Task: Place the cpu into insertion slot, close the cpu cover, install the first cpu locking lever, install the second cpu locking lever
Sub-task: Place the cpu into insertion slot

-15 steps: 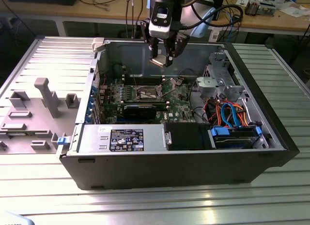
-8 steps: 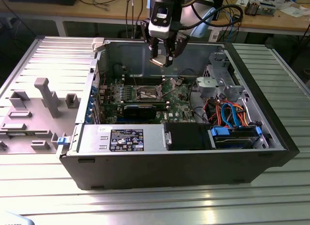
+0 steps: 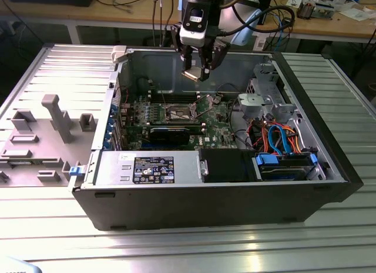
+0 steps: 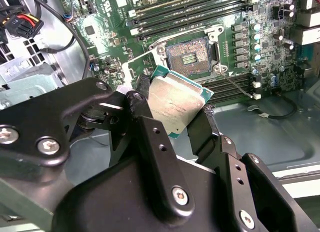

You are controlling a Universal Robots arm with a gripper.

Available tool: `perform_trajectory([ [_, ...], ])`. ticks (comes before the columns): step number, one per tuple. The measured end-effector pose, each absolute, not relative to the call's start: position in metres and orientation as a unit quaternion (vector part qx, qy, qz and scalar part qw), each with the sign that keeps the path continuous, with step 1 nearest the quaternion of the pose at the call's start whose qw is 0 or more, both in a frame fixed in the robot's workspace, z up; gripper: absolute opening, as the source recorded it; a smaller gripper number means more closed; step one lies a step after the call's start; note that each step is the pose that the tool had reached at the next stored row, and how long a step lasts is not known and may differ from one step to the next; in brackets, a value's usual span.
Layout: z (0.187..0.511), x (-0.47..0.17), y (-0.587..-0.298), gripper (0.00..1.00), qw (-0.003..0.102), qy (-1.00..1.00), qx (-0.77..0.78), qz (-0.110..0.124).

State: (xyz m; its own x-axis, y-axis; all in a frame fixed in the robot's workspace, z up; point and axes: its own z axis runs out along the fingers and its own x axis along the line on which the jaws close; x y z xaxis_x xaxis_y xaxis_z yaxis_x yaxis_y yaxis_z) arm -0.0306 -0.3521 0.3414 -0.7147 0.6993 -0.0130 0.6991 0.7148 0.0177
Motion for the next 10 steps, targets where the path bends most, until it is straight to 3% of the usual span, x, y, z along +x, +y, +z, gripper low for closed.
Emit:
perform_trajectory([
  [10,0.3414,-0.0306,-0.3521,0.55,0.009,0.922,0.387,0.006],
])
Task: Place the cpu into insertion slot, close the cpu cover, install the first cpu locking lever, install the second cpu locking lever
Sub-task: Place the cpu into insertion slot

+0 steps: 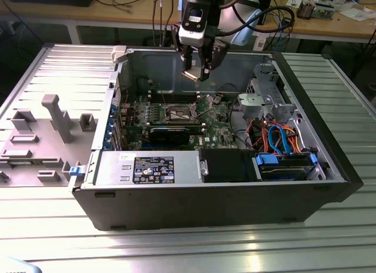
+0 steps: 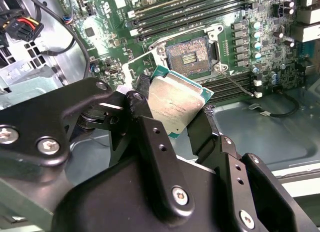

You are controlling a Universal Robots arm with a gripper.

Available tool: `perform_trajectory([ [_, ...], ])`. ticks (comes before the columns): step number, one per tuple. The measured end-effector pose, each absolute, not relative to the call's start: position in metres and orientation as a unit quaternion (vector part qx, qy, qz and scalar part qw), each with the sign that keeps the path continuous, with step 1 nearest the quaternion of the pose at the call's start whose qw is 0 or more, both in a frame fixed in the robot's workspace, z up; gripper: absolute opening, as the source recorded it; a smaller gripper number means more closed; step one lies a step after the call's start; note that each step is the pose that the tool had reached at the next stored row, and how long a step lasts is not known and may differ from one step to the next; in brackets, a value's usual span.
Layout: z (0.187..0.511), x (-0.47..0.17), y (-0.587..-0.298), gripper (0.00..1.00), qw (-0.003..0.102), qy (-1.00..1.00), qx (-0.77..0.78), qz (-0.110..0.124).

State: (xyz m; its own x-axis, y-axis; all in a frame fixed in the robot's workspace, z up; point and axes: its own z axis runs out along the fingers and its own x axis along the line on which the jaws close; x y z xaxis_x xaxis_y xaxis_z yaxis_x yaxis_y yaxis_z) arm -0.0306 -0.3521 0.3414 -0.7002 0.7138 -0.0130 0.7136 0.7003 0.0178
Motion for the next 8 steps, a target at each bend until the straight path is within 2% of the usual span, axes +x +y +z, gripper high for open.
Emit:
perform_trajectory([
  [8,0.3414,-0.0306,-0.3521,0.55,0.009,0.920,0.393,0.006],
])
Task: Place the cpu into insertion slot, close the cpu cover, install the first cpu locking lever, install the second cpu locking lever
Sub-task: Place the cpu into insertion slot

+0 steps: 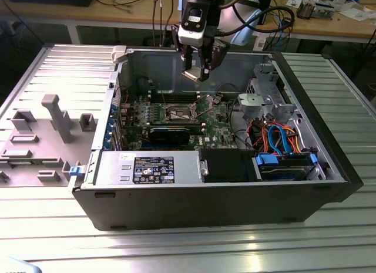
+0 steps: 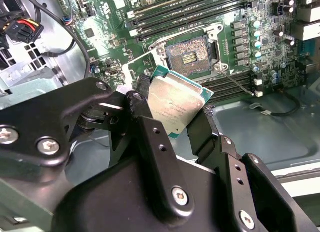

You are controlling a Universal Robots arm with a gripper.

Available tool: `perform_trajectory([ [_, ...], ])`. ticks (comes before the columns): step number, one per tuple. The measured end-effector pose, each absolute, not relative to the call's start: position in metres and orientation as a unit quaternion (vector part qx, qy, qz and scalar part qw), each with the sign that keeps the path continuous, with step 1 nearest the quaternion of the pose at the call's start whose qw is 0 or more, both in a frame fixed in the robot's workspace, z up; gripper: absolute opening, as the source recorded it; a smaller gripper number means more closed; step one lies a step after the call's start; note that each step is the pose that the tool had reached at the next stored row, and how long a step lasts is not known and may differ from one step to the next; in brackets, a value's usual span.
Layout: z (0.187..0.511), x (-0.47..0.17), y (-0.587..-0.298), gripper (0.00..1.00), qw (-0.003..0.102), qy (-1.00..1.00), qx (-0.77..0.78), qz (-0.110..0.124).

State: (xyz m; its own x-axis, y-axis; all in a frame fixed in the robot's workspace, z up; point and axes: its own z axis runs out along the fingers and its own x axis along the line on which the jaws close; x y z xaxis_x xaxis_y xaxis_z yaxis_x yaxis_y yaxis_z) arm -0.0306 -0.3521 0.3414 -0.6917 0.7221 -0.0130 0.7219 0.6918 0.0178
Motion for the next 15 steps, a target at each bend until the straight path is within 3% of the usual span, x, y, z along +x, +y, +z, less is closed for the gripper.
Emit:
perform_trajectory([
  [15,0.3413,-0.0306,-0.3521,0.55,0.010,0.915,0.403,0.005],
])
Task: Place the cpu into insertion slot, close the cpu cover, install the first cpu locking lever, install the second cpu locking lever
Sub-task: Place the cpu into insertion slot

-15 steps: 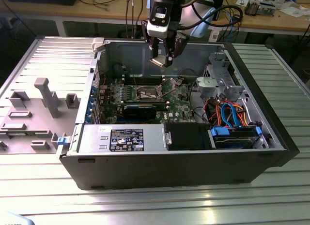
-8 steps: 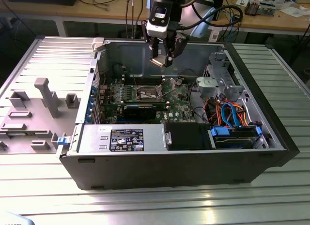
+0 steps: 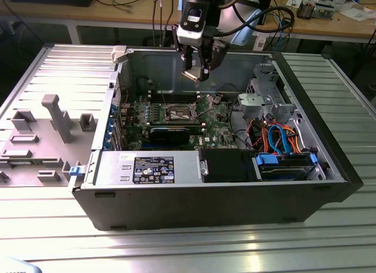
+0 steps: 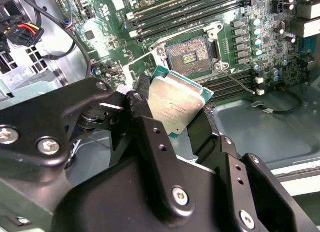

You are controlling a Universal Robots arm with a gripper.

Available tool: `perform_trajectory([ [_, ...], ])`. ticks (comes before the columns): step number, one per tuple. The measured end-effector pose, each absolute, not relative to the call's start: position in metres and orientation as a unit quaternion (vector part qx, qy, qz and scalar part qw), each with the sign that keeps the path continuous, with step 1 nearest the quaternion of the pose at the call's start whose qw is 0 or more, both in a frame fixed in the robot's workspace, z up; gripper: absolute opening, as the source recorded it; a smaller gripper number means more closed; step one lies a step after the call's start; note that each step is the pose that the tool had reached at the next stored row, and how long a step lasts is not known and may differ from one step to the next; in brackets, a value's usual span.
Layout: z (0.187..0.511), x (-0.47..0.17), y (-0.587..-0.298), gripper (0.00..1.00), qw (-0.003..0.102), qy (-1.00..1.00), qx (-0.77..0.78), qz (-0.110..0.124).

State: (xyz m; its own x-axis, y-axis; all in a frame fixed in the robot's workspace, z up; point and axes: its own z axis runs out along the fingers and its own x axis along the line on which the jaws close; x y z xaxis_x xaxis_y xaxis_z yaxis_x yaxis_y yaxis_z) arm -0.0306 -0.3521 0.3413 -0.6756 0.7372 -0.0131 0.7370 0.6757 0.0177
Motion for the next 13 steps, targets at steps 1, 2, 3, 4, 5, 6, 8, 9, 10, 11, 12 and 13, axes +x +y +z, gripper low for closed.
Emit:
perform_trajectory([
  [1,0.3413,-0.0306,-0.3521,0.55,0.010,0.915,0.403,0.005],
  [2,0.3413,-0.0306,-0.3521,0.55,0.010,0.915,0.404,0.005],
  [3,0.3413,-0.0306,-0.3521,0.55,0.010,0.914,0.405,0.005],
  [4,0.3413,-0.0306,-0.3521,0.55,0.010,0.914,0.405,0.005],
  [5,0.3413,-0.0306,-0.3521,0.55,0.010,0.914,0.406,0.005],
  [6,0.3413,-0.0306,-0.3521,0.55,0.010,0.914,0.406,0.005],
  [8,0.3413,-0.0306,-0.3521,0.55,0.010,0.913,0.407,0.005],
  [9,0.3413,-0.0306,-0.3521,0.55,0.010,0.913,0.408,0.005],
  [10,0.3413,-0.0306,-0.3521,0.55,0.010,0.911,0.413,0.005],
  [11,0.3413,-0.0306,-0.3521,0.55,0.010,0.907,0.420,0.005],
  [12,0.3413,-0.0306,-0.3521,0.55,0.010,0.906,0.423,0.005],
  [13,0.3413,-0.0306,-0.3521,0.55,0.010,0.905,0.426,0.005],
])
